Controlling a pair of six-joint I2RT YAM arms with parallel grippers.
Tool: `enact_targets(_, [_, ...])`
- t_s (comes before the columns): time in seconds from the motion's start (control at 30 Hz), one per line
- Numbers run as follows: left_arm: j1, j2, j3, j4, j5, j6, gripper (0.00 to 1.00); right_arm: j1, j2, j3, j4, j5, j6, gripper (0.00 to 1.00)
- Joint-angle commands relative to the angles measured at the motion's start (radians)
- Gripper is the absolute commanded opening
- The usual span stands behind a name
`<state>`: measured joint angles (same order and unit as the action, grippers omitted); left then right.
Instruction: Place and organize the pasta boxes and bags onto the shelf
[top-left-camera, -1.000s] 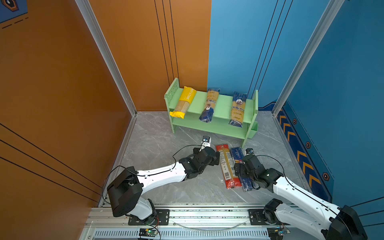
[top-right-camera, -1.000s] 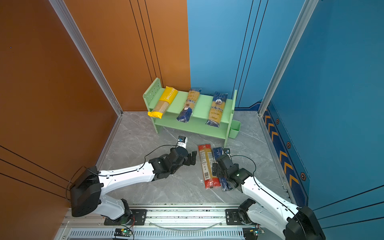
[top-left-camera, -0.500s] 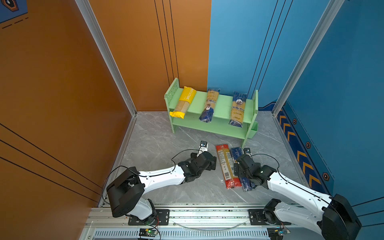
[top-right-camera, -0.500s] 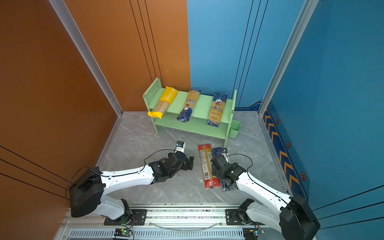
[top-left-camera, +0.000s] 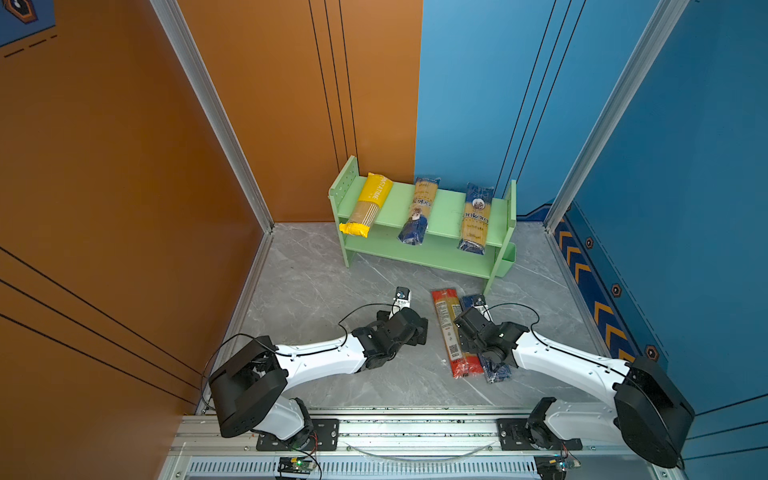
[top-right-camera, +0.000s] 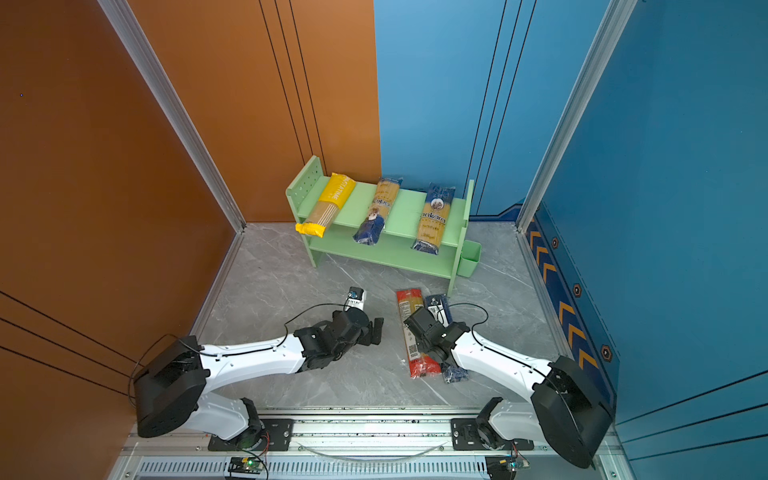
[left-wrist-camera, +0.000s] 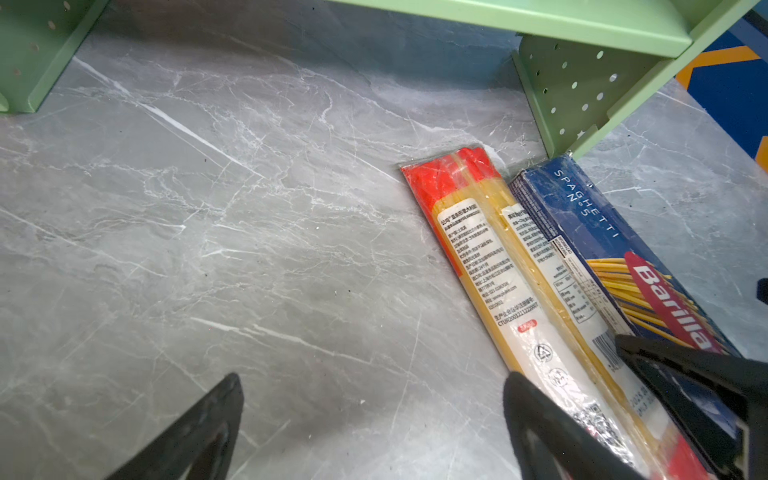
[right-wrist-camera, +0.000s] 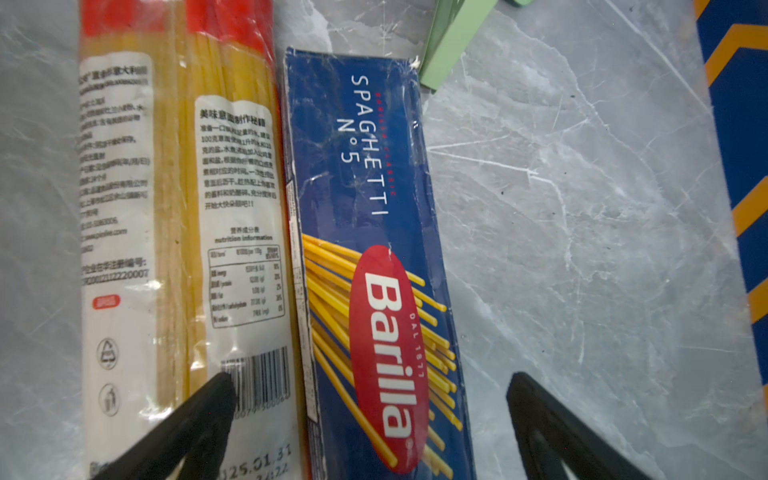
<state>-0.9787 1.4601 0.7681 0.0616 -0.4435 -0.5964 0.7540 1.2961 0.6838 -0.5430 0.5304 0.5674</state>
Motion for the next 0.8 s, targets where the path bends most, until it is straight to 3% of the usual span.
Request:
enact_targets(0.0, [0.012,-0.03,-0.023,0.013,0.005,-0.011,0.98,0.008,0.026,0.038,-0.085,0.083,0.04,1.0])
enact_targets(0.3, [0.025,-0.064,-0.074,0.013,-0.001,-0.013,0.98,0.01,0.034,0.046,-0.099,0.092,0.055,1.0])
enact_targets(0.77, [0.051,-0.106,-0.133,0.021,0.01,-0.027,0.98,0.008,0.184,0.12,-0.199,0.137,0.153,1.0])
